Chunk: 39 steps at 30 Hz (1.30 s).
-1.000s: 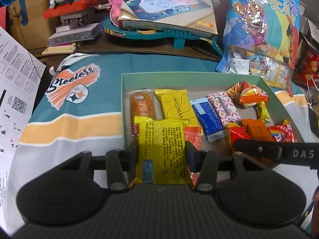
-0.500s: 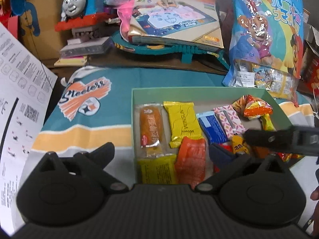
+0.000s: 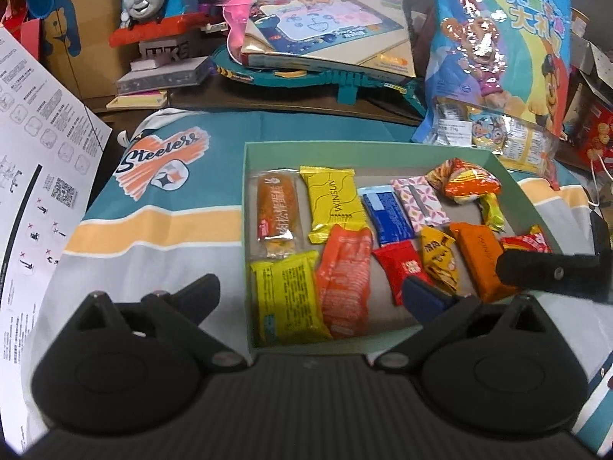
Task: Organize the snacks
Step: 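Carry both packets into the green tray and open both tools, then move both tools back over the remaining snacks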
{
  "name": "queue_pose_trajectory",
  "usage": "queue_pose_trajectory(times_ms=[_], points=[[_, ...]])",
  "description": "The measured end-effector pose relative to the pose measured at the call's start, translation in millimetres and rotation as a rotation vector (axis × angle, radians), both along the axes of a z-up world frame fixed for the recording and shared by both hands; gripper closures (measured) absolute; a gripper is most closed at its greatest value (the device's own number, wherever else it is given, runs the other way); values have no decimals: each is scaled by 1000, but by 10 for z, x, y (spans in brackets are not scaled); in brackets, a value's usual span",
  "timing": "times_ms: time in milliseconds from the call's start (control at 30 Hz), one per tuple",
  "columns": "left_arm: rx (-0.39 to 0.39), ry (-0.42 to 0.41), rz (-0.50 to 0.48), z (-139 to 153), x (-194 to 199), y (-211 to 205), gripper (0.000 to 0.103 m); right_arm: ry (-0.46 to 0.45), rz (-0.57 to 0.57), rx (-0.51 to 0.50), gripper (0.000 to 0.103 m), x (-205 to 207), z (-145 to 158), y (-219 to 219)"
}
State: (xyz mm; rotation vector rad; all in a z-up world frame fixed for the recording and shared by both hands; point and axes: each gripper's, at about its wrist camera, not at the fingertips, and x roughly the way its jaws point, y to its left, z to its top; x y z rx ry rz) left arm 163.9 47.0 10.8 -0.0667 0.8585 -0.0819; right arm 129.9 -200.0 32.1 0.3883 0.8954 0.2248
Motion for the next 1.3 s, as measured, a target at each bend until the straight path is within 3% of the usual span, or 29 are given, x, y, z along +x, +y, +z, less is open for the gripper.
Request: queue_pose_trajectory(times_ms=[567,1100,1300], points=[[7,13,-10,10,-474,-60,0,22,-81,21,0,-553,-9,-409],[53,146,-17,-615,-767,-19,0,143,-107,18,0,-858,-442,-510],[32,172,-82,-804,-764,55,0,166,-86,15,0,-840,-505,-397]])
